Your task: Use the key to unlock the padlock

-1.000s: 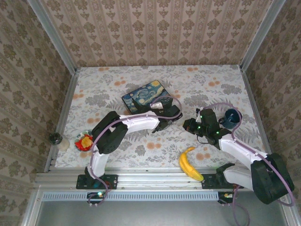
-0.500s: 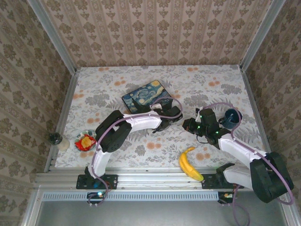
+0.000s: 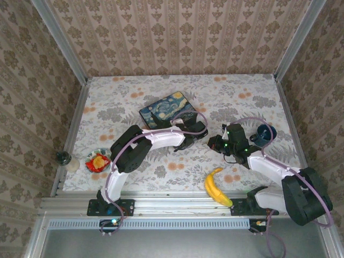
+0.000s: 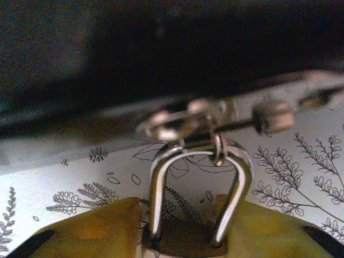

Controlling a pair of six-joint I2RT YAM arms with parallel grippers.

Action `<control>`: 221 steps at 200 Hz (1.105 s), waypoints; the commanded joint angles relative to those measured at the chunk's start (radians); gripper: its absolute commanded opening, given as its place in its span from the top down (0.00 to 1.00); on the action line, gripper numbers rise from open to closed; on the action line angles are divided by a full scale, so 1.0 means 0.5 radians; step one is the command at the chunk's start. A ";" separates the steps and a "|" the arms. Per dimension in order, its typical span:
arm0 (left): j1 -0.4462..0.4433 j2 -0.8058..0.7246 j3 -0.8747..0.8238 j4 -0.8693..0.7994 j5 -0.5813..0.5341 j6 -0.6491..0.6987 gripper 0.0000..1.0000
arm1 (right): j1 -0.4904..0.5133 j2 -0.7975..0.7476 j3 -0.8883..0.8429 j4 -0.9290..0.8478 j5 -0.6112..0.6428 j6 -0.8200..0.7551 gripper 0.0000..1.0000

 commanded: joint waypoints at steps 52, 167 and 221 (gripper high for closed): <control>0.057 -0.044 -0.100 0.264 0.204 0.215 1.00 | 0.016 0.049 -0.058 0.159 -0.017 -0.021 1.00; 0.168 -0.295 -0.389 0.767 0.982 0.050 1.00 | 0.237 0.094 -0.287 0.702 0.216 -0.092 1.00; 0.212 -0.315 -0.574 1.115 1.218 -0.234 1.00 | 0.277 0.274 -0.281 0.960 0.236 -0.051 1.00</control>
